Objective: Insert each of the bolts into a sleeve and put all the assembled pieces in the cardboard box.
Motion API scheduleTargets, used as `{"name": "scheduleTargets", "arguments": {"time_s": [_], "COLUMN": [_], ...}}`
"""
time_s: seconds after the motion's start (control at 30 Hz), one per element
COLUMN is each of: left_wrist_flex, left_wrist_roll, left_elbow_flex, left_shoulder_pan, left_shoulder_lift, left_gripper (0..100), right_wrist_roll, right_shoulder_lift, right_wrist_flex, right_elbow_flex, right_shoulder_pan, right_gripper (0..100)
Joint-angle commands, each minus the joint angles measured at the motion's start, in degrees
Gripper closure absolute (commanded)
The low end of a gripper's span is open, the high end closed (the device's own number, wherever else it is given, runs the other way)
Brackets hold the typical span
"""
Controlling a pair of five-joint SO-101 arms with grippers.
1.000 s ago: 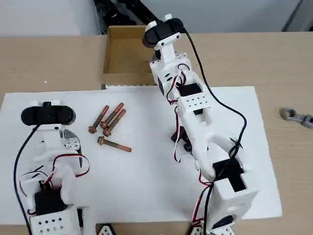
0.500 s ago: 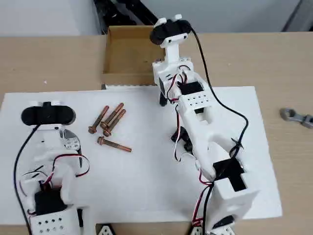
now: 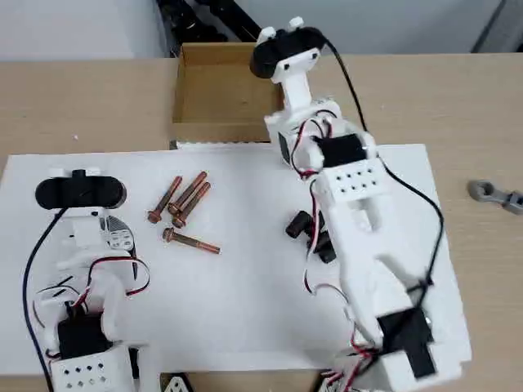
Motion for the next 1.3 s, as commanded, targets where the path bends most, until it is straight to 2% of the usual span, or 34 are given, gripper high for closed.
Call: {"name": "scheduleTargets", "arguments": {"time_s": [0.0,0.2,0.47,0.53,0.63,0.83,0.97,1.07,1.17,1.27], "left_wrist_flex": [-1.14,-1.32,-0.79,0.53,2.81,3.78,7.47,8.35,8.18,8.09], "left_wrist_roll": [-0.26,-0.26,-0.26,-0.26,-0.18,-0.53,-0.35,-0.53,-0.62,-2.99], "left_elbow_flex": [-0.31,-0.31,-0.31,-0.31,-0.75,-2.15,-3.56,-5.05,-7.43,-11.91], "left_shoulder_pan": [-0.26,-0.18,-0.18,-0.18,-0.18,-0.18,-0.18,-0.18,0.09,0.26], "left_shoulder_lift": [-0.35,-0.35,0.00,0.09,0.09,0.18,0.26,0.44,4.84,14.59], "left_gripper": [100,100,100,100,100,99,92,90,89,89], "right_wrist_roll": [0.88,2.64,2.29,-0.18,-3.52,-3.52,-3.52,-3.52,-3.52,-3.52], "right_shoulder_lift": [-10.15,-29.76,-53.76,-56.66,-56.40,-49.80,-42.68,-38.20,-34.68,-31.25], "right_wrist_flex": [2.77,3.56,11.74,14.02,17.54,23.78,26.15,27.12,27.82,29.85], "right_elbow_flex": [3.52,18.64,38.59,40.09,39.56,36.04,31.56,26.37,21.45,18.11], "right_shoulder_pan": [0.48,0.48,0.48,0.48,0.48,0.13,0.13,0.04,0.04,-0.22], "right_gripper": [99.7,99.8,99.7,99.6,99.5,99.5,99.5,99.5,99.5,99.5]}}
